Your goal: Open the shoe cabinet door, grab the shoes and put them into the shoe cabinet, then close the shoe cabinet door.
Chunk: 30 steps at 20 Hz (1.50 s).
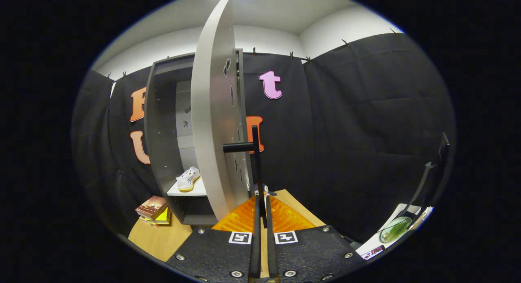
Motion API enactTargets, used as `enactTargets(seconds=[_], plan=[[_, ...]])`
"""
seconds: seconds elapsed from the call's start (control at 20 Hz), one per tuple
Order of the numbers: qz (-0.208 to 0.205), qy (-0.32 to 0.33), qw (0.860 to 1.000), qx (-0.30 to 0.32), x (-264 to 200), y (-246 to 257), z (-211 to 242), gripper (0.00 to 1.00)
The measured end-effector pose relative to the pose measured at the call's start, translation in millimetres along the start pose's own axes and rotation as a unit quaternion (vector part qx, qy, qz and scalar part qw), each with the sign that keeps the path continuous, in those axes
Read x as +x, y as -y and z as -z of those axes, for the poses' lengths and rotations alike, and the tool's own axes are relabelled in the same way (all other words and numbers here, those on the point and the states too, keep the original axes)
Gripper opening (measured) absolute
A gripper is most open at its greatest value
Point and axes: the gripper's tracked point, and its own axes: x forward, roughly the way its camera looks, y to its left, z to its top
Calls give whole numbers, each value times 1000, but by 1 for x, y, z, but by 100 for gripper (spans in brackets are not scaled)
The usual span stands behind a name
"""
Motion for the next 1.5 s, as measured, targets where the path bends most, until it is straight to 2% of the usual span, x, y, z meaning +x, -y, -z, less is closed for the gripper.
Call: enactTargets(seconds=[0.15, 0.4, 0.55, 0.7, 0.8, 0.95, 1.25, 1.35, 1.5], plan=[[46, 3, 998, -32, -9, 34, 2, 7], [60, 14, 997, -50, -36, 31, -14, 8], [46, 32, 997, -56, -54, 12, -26, 9], [-13, 31, 998, -59, -66, -43, -20, 16], [-49, 12, 996, -76, -66, -73, 3, 27], [-90, -53, 991, -83, -63, -114, 52, 50], [-166, -133, 974, -72, -41, -192, 142, 76], [-185, -159, 968, -59, -29, -213, 183, 82], [-200, -221, 954, -35, -16, -240, 260, 86]])
